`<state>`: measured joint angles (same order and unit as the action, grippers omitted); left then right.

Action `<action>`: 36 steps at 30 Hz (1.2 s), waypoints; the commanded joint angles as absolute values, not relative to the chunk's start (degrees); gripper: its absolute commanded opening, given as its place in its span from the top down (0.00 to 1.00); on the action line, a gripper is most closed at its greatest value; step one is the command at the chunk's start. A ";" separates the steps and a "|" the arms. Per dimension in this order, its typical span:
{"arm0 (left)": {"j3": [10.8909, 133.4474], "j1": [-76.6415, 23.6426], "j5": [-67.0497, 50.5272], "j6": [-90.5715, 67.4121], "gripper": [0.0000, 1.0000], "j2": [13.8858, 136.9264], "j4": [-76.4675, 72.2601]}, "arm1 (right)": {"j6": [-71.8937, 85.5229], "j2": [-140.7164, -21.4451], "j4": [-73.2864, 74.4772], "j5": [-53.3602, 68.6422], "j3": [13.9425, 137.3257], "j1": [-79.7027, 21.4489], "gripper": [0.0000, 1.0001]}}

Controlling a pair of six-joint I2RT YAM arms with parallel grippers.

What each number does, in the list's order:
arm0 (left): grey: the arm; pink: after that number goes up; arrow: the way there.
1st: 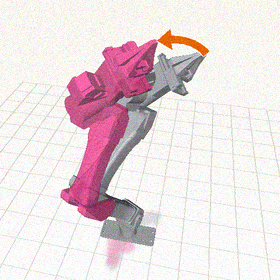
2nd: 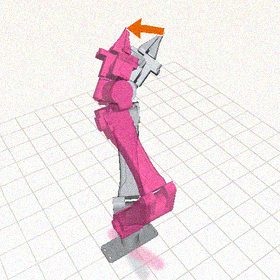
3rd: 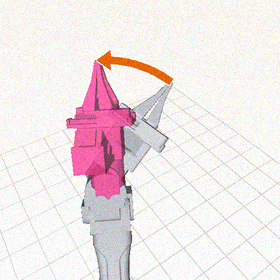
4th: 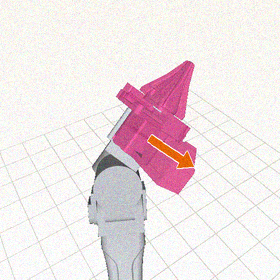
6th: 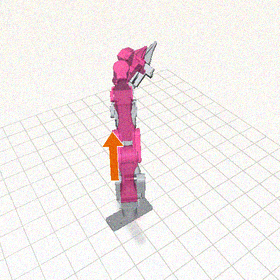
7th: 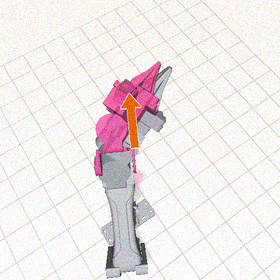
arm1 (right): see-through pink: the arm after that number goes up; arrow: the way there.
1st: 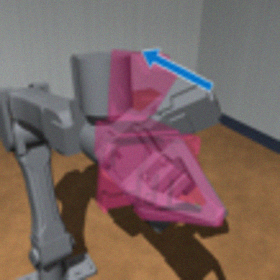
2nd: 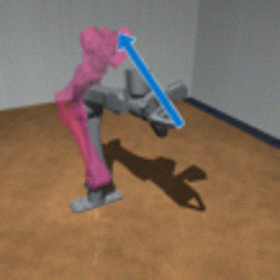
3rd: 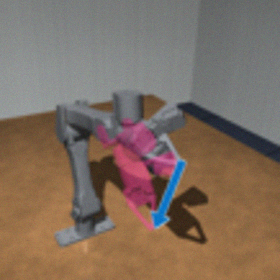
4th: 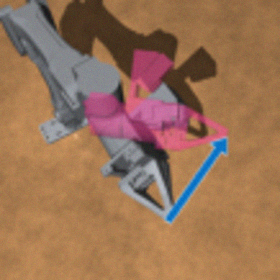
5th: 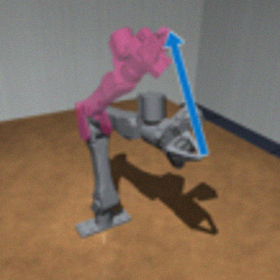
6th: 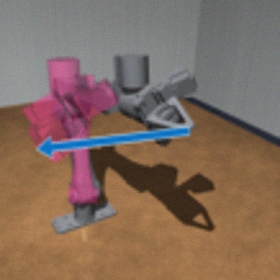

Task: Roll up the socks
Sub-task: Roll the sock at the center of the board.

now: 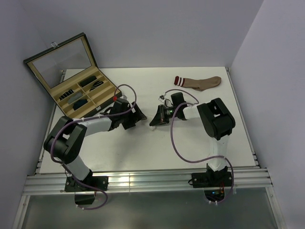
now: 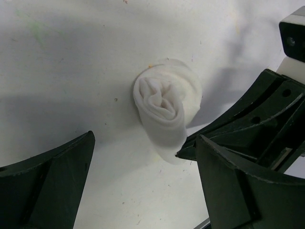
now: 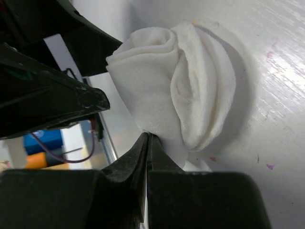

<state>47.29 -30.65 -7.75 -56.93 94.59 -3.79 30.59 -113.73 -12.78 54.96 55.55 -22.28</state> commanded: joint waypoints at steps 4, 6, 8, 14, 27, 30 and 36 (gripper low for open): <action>48.52 -31.64 -7.21 -57.39 0.10 97.38 -8.96 | 36.47 -117.86 -14.76 56.51 57.65 -19.60 1.00; 49.04 -31.64 -6.94 -57.22 0.10 98.43 -8.79 | 37.35 -118.56 -15.81 57.21 57.48 -19.16 1.00; 49.65 -31.64 -6.94 -57.13 0.10 99.40 -8.70 | 38.67 -119.26 -16.69 57.30 57.39 -18.55 1.00; 51.76 -31.64 -6.50 -56.78 0.14 101.95 -8.00 | 40.34 -120.14 -17.66 57.39 56.87 -17.49 1.00; 55.46 -31.64 -5.80 -56.60 0.35 108.54 -4.05 | 40.52 -120.32 -15.21 56.16 58.09 -16.52 1.00; 56.42 -31.73 -5.63 -56.69 0.50 110.21 -2.21 | 38.33 -119.53 -12.84 54.41 58.36 -16.61 0.99; 59.67 -31.73 -5.80 -55.73 0.74 112.94 2.81 | 32.19 -112.78 -7.39 46.87 57.74 -17.58 0.81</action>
<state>59.22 -31.46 -7.84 -57.95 109.38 -6.96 38.96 -117.19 -12.84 56.53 57.69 -17.12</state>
